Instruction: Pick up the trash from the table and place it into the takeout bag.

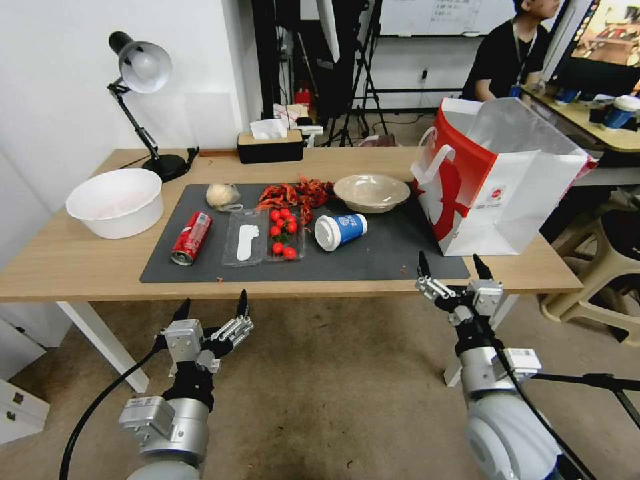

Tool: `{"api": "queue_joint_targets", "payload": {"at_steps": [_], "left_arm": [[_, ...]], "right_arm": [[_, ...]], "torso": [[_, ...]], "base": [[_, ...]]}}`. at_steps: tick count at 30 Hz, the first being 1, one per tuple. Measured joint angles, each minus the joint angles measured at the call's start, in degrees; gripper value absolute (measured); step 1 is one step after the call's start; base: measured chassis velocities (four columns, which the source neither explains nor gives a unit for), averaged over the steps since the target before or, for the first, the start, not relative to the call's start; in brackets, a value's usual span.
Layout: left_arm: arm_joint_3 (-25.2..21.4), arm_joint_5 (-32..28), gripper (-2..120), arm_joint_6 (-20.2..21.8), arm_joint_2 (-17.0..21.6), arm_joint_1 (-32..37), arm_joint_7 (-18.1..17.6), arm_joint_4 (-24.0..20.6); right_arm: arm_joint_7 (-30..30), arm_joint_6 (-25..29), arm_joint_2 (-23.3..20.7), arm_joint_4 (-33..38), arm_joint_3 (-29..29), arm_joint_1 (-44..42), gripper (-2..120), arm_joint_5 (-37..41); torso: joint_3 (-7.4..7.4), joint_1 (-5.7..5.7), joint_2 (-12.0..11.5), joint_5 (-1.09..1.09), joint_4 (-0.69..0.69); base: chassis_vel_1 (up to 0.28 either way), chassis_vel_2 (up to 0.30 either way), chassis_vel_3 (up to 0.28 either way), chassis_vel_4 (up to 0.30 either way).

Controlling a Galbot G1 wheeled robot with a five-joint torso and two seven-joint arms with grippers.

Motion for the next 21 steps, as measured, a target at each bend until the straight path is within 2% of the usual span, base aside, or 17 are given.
{"api": "queue_joint_targets", "payload": {"at_steps": [21], "left_arm": [[-0.15,0.32,100,-0.49,0.02,0.33,0.07,0.07]], "right_arm": [[-1.43,0.73,0.58,-0.73,-1.23,-4.01,100,-0.34]], "torso": [[0.00,0.00,-0.01,0.01,0.00]], "base": [[0.000,0.000,0.000,0.000]]}}
